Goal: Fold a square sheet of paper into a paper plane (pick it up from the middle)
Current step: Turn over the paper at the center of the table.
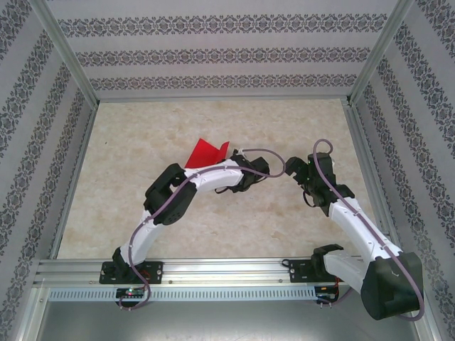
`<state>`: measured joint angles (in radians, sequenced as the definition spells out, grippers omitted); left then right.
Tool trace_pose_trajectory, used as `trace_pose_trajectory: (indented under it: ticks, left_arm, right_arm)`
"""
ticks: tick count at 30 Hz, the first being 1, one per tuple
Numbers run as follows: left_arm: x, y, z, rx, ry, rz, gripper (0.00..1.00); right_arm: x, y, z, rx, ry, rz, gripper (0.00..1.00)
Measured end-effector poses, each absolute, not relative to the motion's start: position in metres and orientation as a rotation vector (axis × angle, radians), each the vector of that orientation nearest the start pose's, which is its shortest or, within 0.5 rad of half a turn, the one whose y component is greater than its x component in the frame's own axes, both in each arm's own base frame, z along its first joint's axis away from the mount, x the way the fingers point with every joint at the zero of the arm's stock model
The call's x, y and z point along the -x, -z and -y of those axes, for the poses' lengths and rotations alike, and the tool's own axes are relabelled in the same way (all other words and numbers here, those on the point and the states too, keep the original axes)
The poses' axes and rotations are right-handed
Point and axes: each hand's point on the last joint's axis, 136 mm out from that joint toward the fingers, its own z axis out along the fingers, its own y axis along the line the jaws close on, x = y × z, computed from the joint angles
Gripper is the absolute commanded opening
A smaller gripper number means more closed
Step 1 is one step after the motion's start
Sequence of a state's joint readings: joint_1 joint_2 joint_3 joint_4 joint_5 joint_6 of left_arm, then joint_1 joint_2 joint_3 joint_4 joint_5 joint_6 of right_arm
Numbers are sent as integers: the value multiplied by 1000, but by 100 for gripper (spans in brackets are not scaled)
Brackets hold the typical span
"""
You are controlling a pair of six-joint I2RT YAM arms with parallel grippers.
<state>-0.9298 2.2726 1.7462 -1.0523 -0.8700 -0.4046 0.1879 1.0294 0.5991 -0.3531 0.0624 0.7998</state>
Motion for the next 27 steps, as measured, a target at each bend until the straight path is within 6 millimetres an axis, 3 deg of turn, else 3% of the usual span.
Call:
trace_pose_trajectory:
  ticks: [14, 19, 22, 24, 27]
  left_arm:
    - [-341, -17, 292, -674, -720, -2503, 20]
    - [-341, -21, 292, -657, -694, -2515, 34]
    - [-334, -26, 301, -643, -590, -2566, 42]
    - [-328, -35, 309, -633, -500, -2595, 49]
    - [-320, -63, 322, -608, -320, -2616, 68]
  right_arm:
    - [-302, -105, -53, -769, -436, -2314, 98]
    - [-302, -103, -55, -767, -447, -2325, 98]
    - [-302, -103, -57, -763, -457, -2331, 98]
    - [-302, -102, -57, -762, -460, -2333, 98]
    - [-301, -100, -58, -762, -461, -2343, 98]
